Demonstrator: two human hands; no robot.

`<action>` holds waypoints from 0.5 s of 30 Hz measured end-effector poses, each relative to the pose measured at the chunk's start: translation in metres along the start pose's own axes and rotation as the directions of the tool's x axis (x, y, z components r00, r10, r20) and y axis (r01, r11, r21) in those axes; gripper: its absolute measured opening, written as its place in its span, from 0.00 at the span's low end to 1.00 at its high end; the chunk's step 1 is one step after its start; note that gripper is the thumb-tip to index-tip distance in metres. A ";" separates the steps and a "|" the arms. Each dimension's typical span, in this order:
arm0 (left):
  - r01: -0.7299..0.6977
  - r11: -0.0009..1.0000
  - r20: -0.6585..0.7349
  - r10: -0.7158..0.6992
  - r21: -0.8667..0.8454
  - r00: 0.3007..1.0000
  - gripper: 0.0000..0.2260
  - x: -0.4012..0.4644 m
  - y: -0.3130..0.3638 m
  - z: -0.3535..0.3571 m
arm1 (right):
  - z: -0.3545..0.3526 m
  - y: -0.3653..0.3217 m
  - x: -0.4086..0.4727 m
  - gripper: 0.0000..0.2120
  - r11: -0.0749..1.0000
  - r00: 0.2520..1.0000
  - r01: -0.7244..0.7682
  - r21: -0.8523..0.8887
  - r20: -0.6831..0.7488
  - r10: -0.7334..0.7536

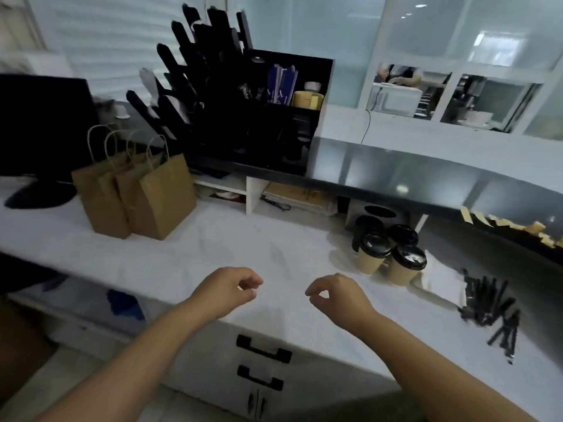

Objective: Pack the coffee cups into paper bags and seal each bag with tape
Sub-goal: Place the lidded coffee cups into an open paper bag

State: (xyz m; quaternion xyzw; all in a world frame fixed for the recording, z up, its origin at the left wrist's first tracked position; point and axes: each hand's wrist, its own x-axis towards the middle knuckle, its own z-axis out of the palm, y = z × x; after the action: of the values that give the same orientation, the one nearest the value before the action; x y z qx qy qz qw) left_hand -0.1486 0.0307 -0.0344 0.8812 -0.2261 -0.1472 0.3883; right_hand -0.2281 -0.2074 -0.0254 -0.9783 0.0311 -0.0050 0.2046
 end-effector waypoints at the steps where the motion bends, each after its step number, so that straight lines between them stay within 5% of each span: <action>1: 0.014 1.000 -0.019 -0.014 -0.006 1.000 0.10 0.003 -0.002 0.000 | 0.001 0.001 0.009 0.08 1.000 1.000 0.020 0.004 0.009 -0.020; 15: 0.200 0.974 -0.252 -0.221 -0.105 0.942 0.13 0.023 -0.064 -0.045 | 0.033 -0.032 0.125 0.08 0.979 0.963 0.205 0.019 0.174 -0.205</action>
State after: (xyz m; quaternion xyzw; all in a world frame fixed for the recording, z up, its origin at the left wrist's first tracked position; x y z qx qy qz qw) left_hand -0.0916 0.0850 -0.0545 0.8961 -0.0713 -0.0789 0.4309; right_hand -0.1009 -0.1730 -0.0431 -0.9729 -0.0883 0.0597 0.2053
